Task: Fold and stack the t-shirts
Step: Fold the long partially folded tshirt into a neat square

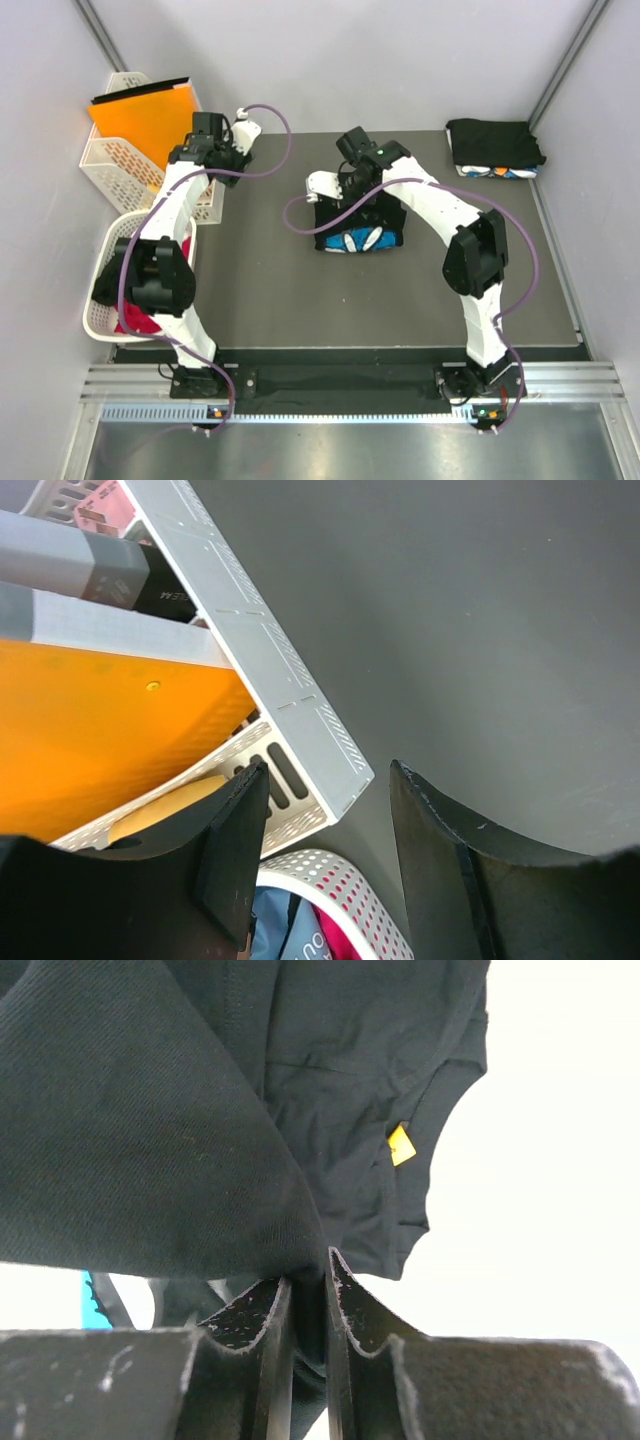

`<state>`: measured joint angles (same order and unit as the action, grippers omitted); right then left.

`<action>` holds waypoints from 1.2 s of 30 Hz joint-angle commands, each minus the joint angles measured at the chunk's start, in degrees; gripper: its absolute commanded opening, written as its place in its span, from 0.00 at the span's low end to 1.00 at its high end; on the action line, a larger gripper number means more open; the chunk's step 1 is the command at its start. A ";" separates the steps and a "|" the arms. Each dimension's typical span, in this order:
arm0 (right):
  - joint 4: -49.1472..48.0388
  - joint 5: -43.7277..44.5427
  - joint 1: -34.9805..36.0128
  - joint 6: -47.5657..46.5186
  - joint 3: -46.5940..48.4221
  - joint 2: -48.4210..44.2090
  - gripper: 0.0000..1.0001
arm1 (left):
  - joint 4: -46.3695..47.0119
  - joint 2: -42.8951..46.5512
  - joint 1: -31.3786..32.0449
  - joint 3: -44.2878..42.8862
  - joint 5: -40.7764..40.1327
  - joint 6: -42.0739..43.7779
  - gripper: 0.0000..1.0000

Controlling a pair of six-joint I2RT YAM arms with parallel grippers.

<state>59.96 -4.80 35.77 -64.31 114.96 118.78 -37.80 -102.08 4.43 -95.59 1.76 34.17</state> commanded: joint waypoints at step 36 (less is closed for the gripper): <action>23.62 -21.13 5.18 -4.94 -11.24 -16.65 0.00 | -2.63 -0.14 0.76 -8.38 -0.35 0.54 0.58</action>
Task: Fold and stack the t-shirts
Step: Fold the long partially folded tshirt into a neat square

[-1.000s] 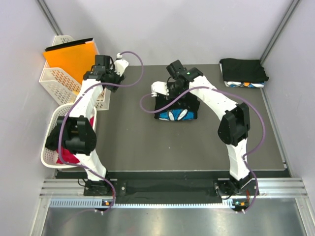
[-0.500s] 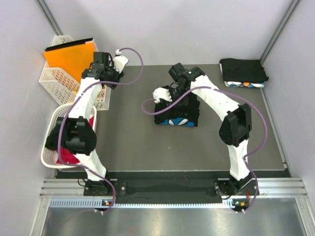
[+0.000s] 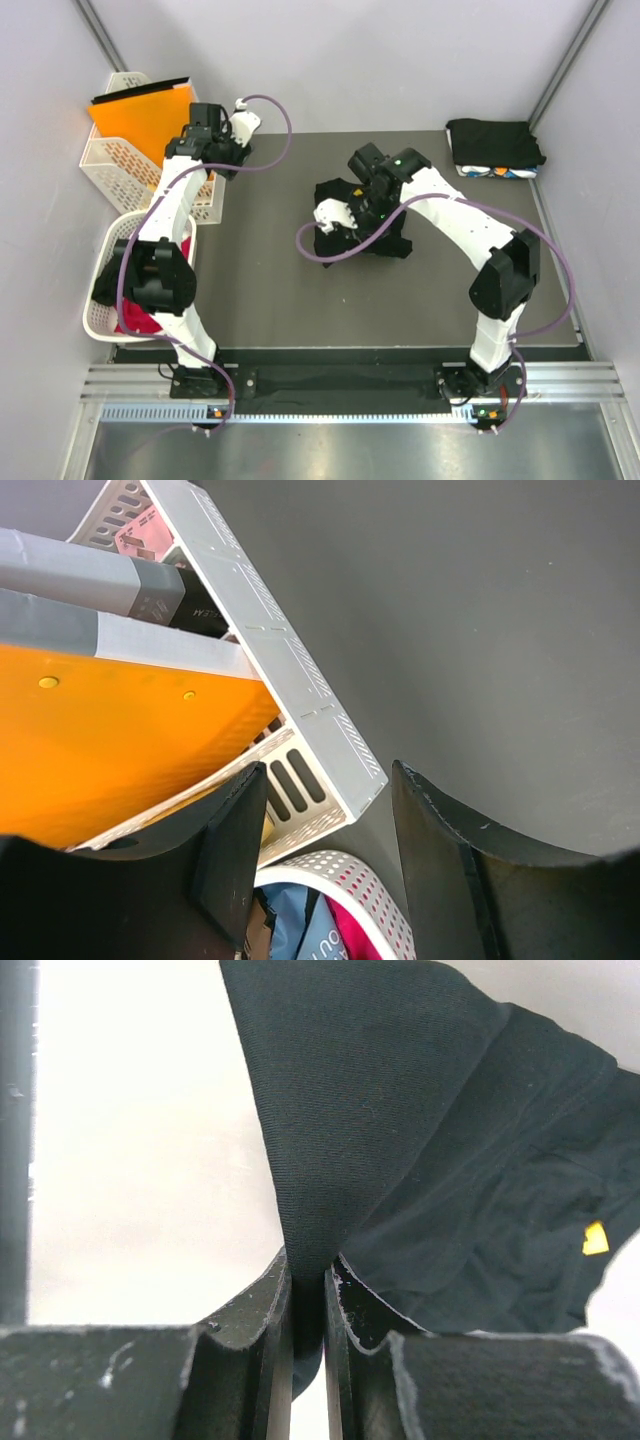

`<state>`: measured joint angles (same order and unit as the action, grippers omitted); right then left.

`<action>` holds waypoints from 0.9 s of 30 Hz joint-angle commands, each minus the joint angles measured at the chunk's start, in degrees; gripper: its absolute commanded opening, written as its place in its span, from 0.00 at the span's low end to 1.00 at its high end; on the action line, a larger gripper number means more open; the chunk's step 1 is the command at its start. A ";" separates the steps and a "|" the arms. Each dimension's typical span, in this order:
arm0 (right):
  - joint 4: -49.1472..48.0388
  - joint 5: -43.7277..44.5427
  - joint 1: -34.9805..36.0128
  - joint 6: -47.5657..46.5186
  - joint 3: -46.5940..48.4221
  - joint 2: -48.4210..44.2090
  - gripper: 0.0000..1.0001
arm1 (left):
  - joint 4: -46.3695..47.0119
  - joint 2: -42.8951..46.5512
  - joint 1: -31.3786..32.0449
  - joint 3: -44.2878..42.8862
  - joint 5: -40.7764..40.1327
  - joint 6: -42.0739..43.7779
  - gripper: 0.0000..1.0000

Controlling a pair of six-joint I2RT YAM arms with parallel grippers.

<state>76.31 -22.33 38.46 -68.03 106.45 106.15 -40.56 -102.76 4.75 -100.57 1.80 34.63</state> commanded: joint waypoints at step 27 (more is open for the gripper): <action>-2.29 7.30 1.89 -2.37 0.33 -2.27 0.00 | -1.46 1.60 1.66 -2.52 -0.92 -0.44 0.59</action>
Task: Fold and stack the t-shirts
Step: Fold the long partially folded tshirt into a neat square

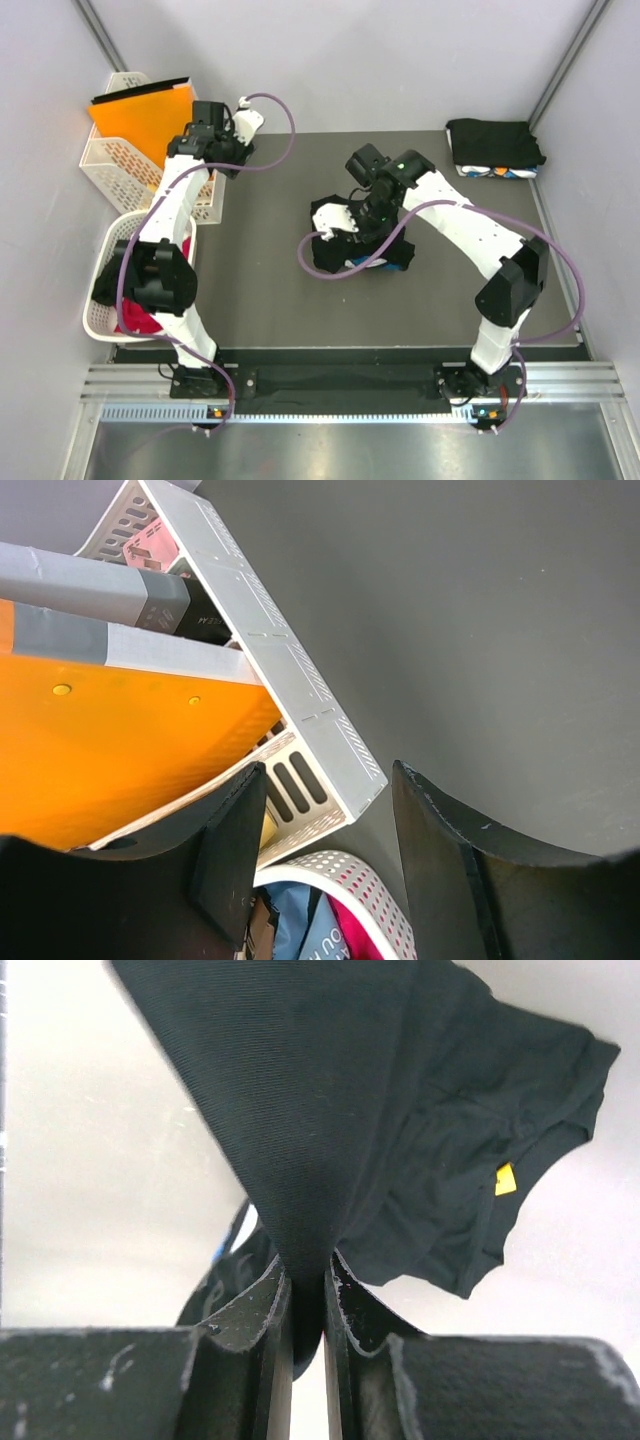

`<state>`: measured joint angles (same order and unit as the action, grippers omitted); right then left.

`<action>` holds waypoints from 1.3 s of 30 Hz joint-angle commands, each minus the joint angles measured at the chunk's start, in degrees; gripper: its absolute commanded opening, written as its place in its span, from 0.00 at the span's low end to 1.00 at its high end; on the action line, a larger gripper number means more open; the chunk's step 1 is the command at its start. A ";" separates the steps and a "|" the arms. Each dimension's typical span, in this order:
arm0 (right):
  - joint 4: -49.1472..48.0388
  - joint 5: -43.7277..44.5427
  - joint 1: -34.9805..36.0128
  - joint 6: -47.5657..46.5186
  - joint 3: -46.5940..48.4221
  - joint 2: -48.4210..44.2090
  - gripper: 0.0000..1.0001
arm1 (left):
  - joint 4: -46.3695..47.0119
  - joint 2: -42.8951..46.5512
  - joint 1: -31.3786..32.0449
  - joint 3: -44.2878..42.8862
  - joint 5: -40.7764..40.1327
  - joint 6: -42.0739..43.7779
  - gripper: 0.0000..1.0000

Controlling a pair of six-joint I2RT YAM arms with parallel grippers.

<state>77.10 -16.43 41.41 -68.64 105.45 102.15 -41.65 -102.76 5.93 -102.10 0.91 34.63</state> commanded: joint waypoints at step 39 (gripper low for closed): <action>-32.71 8.52 -10.21 -3.52 5.73 19.58 0.00 | -1.68 -2.71 0.66 -1.26 1.03 -0.44 0.60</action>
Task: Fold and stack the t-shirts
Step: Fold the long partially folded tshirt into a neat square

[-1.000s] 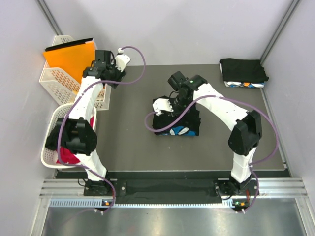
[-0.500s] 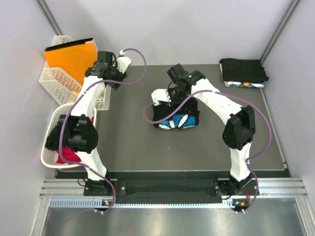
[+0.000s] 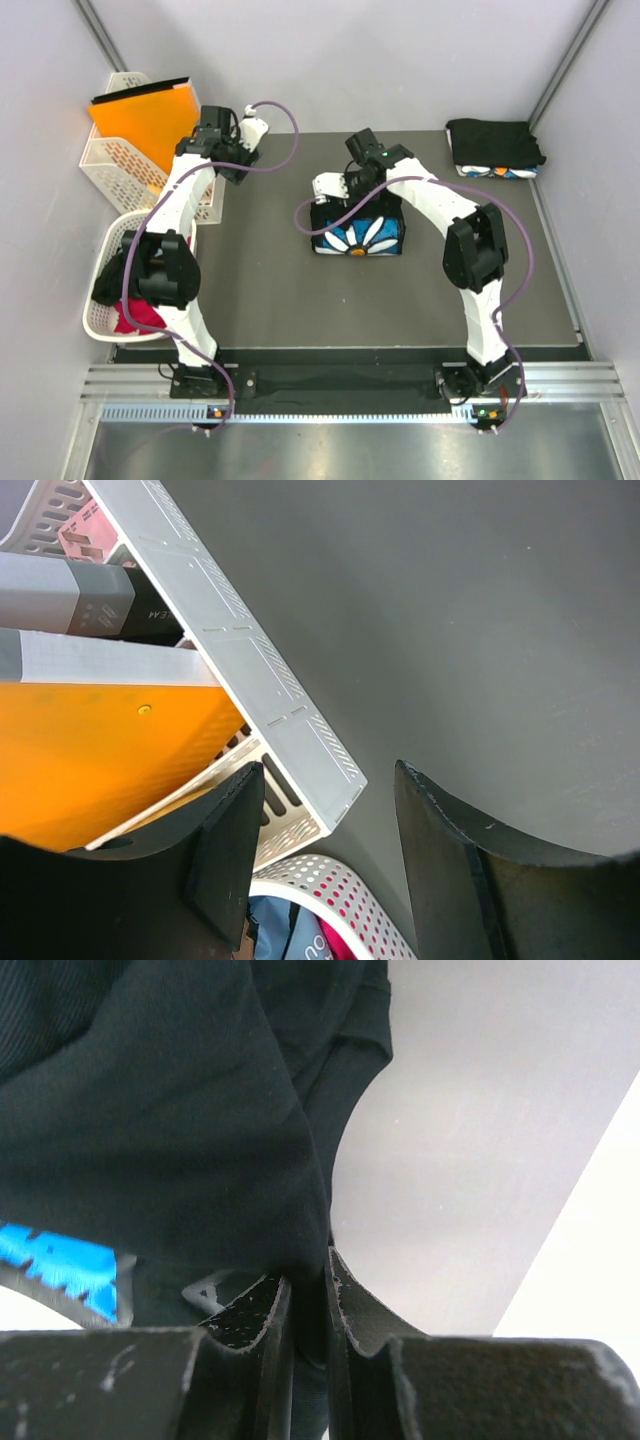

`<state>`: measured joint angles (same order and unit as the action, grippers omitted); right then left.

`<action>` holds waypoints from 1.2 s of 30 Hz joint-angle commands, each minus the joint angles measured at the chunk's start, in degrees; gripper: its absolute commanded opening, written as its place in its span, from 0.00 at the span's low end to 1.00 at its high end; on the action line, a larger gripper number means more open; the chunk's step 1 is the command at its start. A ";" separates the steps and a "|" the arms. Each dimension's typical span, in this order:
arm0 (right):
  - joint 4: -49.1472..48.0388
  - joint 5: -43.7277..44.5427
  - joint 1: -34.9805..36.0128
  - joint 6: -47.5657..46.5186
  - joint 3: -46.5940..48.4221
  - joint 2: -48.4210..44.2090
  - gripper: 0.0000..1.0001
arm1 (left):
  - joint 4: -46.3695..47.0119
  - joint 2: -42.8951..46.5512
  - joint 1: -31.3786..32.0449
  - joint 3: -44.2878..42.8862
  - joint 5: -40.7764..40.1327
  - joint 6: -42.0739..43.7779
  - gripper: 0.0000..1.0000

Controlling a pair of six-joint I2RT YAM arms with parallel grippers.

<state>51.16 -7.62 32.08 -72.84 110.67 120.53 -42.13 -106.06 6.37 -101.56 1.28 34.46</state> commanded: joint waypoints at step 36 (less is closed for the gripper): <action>-19.17 -3.93 -9.65 30.54 -4.42 -3.98 0.00 | -3.40 3.31 0.92 -3.38 26.65 2.46 0.00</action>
<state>28.03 -0.84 27.66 -53.93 104.44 121.58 -44.56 -106.50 6.48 -102.00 12.73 37.26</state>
